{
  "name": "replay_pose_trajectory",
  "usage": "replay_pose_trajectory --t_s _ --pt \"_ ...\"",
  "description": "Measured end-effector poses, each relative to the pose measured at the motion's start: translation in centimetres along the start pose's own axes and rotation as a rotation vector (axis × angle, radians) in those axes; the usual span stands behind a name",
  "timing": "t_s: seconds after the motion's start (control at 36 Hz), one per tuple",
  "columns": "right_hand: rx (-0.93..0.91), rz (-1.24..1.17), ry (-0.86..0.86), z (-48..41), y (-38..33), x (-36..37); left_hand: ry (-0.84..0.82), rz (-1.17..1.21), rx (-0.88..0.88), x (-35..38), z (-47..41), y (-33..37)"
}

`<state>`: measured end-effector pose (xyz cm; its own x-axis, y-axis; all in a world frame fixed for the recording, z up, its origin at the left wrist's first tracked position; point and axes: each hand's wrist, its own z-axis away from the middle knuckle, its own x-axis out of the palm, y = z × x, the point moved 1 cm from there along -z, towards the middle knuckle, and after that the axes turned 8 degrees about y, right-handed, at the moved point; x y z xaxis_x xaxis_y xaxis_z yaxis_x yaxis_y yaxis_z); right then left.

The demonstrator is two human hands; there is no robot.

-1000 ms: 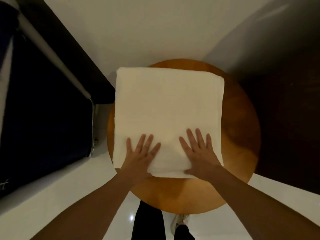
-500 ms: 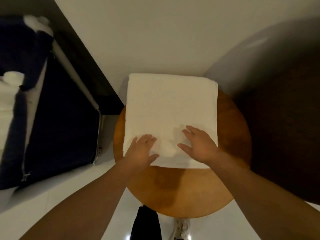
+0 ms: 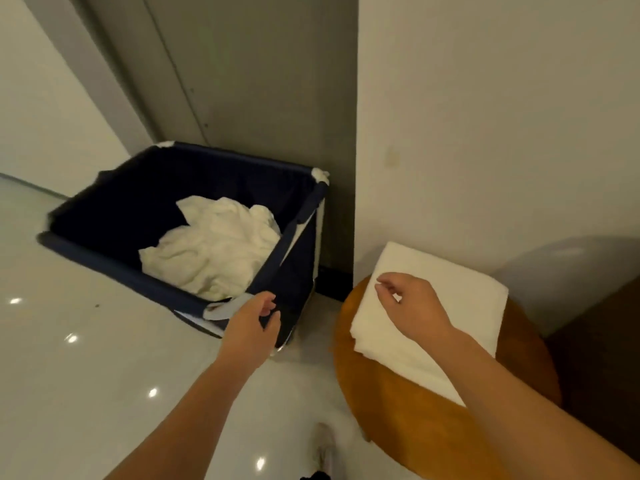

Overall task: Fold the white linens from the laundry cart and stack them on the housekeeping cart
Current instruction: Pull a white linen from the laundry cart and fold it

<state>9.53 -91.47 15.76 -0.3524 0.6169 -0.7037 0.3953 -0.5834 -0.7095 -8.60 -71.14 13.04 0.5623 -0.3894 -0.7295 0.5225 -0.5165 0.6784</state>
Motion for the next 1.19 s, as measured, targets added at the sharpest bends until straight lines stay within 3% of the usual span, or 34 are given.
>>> replay_pose_trajectory --t_s 0.28,0.67,0.89,1.19 --pt "-0.229 0.010 -0.054 0.2 -9.5 5.3 0.177 -0.004 -0.077 -8.9 0.9 -8.5" --pt "-0.233 -0.008 -0.086 -7.2 -23.4 24.8 0.198 -0.033 -0.058 -20.3 -10.5 -23.8" --pt "-0.182 0.040 -0.135 -10.8 -24.7 30.3 0.117 0.014 -0.040 -21.1 -17.0 -27.3" --pt "-0.092 -0.013 -0.188 -20.7 -23.2 34.0 -0.011 -0.010 -0.050 -18.5 -27.0 -26.5"
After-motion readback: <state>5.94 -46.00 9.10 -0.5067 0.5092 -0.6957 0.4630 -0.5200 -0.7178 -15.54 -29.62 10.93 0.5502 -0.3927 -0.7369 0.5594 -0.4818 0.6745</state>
